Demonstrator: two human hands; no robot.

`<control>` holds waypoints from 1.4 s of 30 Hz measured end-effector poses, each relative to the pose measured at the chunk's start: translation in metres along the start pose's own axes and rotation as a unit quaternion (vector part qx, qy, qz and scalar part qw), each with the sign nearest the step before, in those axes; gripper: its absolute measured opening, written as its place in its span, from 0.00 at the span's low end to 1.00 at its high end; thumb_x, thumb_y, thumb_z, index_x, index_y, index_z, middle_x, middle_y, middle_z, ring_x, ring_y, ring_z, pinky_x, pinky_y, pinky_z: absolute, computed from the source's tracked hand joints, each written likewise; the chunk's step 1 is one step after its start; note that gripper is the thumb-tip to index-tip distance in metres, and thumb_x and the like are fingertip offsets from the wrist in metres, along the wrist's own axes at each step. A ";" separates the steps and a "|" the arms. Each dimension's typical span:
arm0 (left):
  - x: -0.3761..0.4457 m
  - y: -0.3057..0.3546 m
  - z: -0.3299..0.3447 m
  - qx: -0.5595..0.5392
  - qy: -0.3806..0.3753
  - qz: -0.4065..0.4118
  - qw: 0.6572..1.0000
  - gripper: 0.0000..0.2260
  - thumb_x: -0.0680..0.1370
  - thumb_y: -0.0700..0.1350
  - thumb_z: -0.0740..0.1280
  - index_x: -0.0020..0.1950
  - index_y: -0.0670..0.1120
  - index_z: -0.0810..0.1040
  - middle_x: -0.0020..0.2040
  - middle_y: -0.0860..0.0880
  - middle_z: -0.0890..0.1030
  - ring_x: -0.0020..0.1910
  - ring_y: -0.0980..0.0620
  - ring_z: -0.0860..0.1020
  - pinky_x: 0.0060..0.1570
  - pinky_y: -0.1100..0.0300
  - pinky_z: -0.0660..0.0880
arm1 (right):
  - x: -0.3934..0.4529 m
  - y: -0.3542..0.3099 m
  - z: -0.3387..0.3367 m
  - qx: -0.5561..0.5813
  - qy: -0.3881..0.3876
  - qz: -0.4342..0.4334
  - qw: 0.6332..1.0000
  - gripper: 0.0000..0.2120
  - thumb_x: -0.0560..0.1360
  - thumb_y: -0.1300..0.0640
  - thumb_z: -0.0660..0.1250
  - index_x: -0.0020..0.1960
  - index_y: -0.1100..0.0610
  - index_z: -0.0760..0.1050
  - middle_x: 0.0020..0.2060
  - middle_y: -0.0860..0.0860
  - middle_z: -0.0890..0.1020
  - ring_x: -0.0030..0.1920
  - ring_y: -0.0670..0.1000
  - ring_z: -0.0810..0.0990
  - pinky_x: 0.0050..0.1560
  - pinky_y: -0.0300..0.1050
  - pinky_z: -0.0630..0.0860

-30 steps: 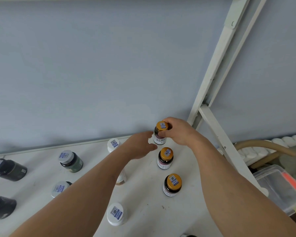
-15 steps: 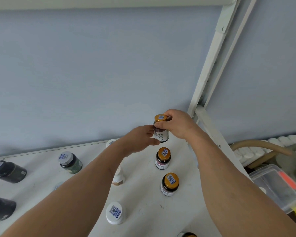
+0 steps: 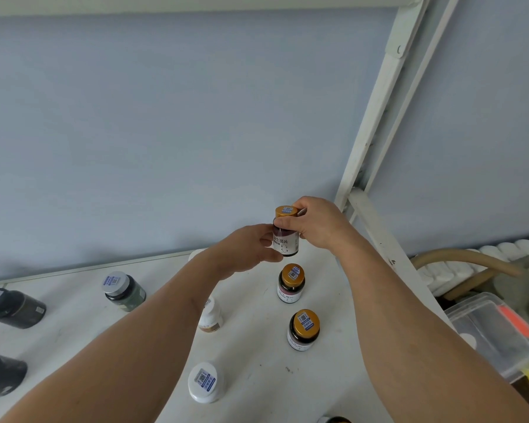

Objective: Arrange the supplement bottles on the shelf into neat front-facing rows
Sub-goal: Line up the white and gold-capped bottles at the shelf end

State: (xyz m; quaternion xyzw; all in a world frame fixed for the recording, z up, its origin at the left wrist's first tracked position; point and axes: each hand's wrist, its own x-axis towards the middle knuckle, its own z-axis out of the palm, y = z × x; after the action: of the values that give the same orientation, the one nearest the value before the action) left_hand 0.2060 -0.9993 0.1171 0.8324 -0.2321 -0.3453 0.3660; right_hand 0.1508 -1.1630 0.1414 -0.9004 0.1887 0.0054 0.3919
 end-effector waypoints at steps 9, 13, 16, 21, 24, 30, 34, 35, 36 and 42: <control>0.003 -0.005 0.008 0.129 0.030 0.005 0.991 0.31 0.74 0.45 0.73 0.74 0.50 0.65 0.70 0.48 0.71 0.68 0.49 0.70 0.67 0.52 0.69 | 0.005 0.014 0.012 0.001 -0.012 -0.008 1.000 0.15 0.70 0.45 0.74 0.51 0.52 0.77 0.44 0.48 0.81 0.44 0.48 0.78 0.36 0.40 0.69; 0.004 -0.012 0.014 0.214 0.033 0.015 0.976 0.34 0.74 0.47 0.73 0.76 0.49 0.60 0.72 0.47 0.69 0.69 0.47 0.70 0.66 0.54 0.68 | 0.008 0.026 0.025 0.012 -0.027 -0.009 1.000 0.17 0.69 0.47 0.75 0.55 0.50 0.78 0.46 0.48 0.81 0.46 0.48 0.79 0.43 0.40 0.73; 0.007 -0.015 0.014 0.220 0.028 0.010 0.975 0.34 0.74 0.46 0.72 0.76 0.49 0.60 0.73 0.47 0.68 0.69 0.47 0.69 0.67 0.54 0.68 | 0.010 0.031 0.033 0.014 -0.031 -0.012 0.999 0.20 0.69 0.47 0.75 0.58 0.49 0.77 0.47 0.47 0.81 0.47 0.48 0.79 0.47 0.41 0.74; 0.012 -0.021 0.013 0.211 0.016 0.008 0.977 0.36 0.73 0.47 0.73 0.77 0.50 0.59 0.73 0.49 0.68 0.71 0.49 0.67 0.69 0.53 0.66 | 0.012 0.039 0.041 0.033 -0.046 0.000 0.998 0.21 0.69 0.50 0.76 0.60 0.51 0.76 0.50 0.49 0.82 0.50 0.50 0.80 0.54 0.44 0.76; 0.013 -0.022 0.013 0.210 0.013 0.012 0.978 0.36 0.73 0.47 0.73 0.77 0.51 0.59 0.73 0.49 0.68 0.71 0.49 0.67 0.68 0.53 0.66 | 0.011 0.042 0.044 0.044 -0.049 0.008 0.998 0.22 0.69 0.51 0.76 0.61 0.52 0.76 0.51 0.49 0.82 0.51 0.50 0.79 0.55 0.44 0.75; 0.012 -0.022 0.010 0.211 0.014 0.005 0.977 0.36 0.74 0.47 0.73 0.77 0.50 0.58 0.74 0.49 0.67 0.71 0.49 0.68 0.69 0.53 0.66 | 0.011 0.041 0.045 0.047 -0.050 0.012 0.998 0.22 0.70 0.51 0.76 0.62 0.52 0.75 0.52 0.48 0.81 0.52 0.50 0.79 0.53 0.42 0.74; 0.006 -0.020 0.004 0.216 0.021 0.001 0.976 0.37 0.74 0.48 0.73 0.77 0.49 0.57 0.74 0.50 0.66 0.72 0.50 0.66 0.70 0.53 0.65 | 0.008 0.040 0.046 0.031 -0.058 0.019 0.998 0.24 0.71 0.50 0.75 0.64 0.52 0.73 0.54 0.48 0.81 0.55 0.50 0.79 0.53 0.41 0.72; 0.005 -0.020 0.002 0.220 0.026 0.000 0.975 0.36 0.74 0.48 0.72 0.77 0.50 0.57 0.75 0.50 0.66 0.72 0.50 0.66 0.70 0.53 0.65 | 0.007 0.039 0.046 0.023 -0.059 0.022 0.998 0.26 0.71 0.49 0.75 0.66 0.51 0.72 0.56 0.49 0.80 0.56 0.51 0.78 0.53 0.41 0.72; 0.001 -0.017 -0.001 0.224 0.031 0.001 0.974 0.36 0.74 0.48 0.72 0.77 0.50 0.57 0.75 0.50 0.66 0.72 0.50 0.65 0.70 0.54 0.65 | 0.005 0.035 0.044 0.014 -0.058 0.027 0.998 0.28 0.71 0.48 0.75 0.68 0.51 0.70 0.58 0.49 0.79 0.59 0.51 0.77 0.55 0.42 0.72; -0.036 0.006 -0.034 0.332 0.084 0.044 0.938 0.25 0.80 0.48 0.63 0.76 0.52 0.60 0.75 0.53 0.64 0.71 0.51 0.66 0.67 0.57 0.64 | -0.004 -0.013 0.003 -0.089 -0.030 -0.030 0.995 0.30 0.73 0.42 0.70 0.71 0.50 0.68 0.69 0.48 0.73 0.66 0.51 0.72 0.63 0.47 0.71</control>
State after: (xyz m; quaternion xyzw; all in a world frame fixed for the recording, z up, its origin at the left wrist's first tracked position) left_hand 0.2072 -0.9643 0.1530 0.9218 -0.3380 -0.1606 0.1014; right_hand 0.1518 -1.1513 0.1489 -0.9365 0.1483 0.0375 0.3155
